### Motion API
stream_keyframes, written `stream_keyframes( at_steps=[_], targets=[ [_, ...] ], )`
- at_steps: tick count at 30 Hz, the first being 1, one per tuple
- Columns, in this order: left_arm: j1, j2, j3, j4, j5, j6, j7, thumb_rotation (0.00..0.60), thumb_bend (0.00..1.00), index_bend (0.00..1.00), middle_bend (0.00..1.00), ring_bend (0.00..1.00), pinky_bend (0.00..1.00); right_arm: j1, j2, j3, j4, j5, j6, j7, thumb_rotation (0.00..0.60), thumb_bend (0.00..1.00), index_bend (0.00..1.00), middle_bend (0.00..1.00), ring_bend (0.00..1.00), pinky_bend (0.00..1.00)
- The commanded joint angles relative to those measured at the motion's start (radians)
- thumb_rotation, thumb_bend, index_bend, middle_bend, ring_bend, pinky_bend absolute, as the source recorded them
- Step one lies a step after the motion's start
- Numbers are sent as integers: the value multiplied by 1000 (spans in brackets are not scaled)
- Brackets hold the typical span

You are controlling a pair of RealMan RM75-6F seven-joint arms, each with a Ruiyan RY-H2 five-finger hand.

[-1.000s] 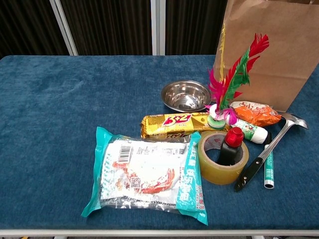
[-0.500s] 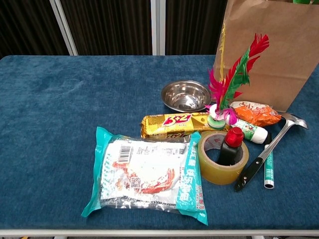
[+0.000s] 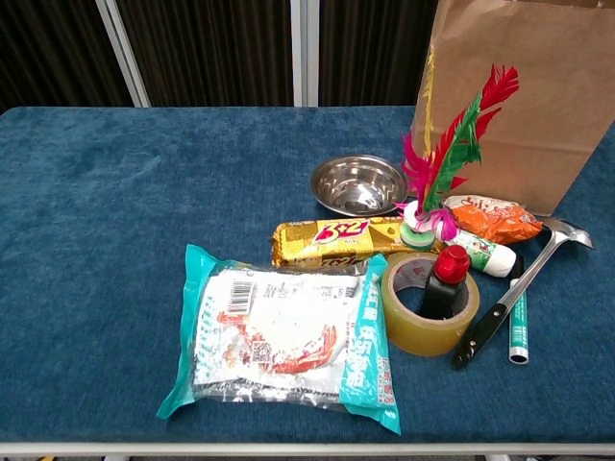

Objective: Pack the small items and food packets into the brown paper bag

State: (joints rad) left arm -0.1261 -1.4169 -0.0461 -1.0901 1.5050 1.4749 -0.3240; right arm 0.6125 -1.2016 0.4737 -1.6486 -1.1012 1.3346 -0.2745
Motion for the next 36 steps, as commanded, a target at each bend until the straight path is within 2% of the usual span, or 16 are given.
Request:
stream_keyframes(
  at_steps=[1, 5, 8, 14, 18, 22, 27, 32, 36],
  targets=[
    [-2, 2, -1, -6, 1, -1, 2, 600, 131, 80, 56, 0, 118, -10, 51, 45, -67, -27, 50, 12, 600, 0, 166, 243, 42, 32],
    [-9, 0, -5, -17, -1, -7, 10, 600, 132, 80, 56, 0, 119, -39, 114, 54, -170, -67, 91, 3, 600, 0, 166, 257, 43, 32],
    [-10, -1, -4, -24, 2, -6, 17, 600, 132, 80, 56, 0, 118, -84, 163, 16, -266, -132, 119, -9, 600, 0, 166, 265, 44, 32],
    [-12, 12, -6, -49, 1, -7, 31, 600, 132, 80, 56, 0, 119, -210, 247, -115, -456, -295, 173, 18, 600, 0, 165, 280, 64, 32],
    [-9, 19, -5, -60, 0, -3, 31, 600, 131, 80, 56, 0, 118, -283, 284, -229, -501, -414, 165, 45, 600, 0, 163, 297, 85, 60],
    [-9, 17, -7, -73, -3, -3, 22, 600, 131, 80, 56, 0, 119, -319, 299, -325, -482, -456, 103, 81, 600, 0, 162, 304, 90, 103],
    [-18, 12, -15, -80, -5, -6, 36, 600, 132, 80, 56, 0, 118, -308, 258, -384, -415, -409, -13, 72, 600, 0, 164, 307, 93, 104],
    [-21, 10, -29, -85, -20, -6, 49, 600, 131, 80, 56, 0, 118, -251, 165, -396, -326, -304, -157, 35, 600, 0, 180, 314, 98, 105],
    [-12, 13, -31, -80, -28, 2, 43, 600, 131, 80, 56, 0, 119, -196, 50, -366, -231, -195, -222, -36, 600, 0, 180, 314, 98, 106]
  ],
)
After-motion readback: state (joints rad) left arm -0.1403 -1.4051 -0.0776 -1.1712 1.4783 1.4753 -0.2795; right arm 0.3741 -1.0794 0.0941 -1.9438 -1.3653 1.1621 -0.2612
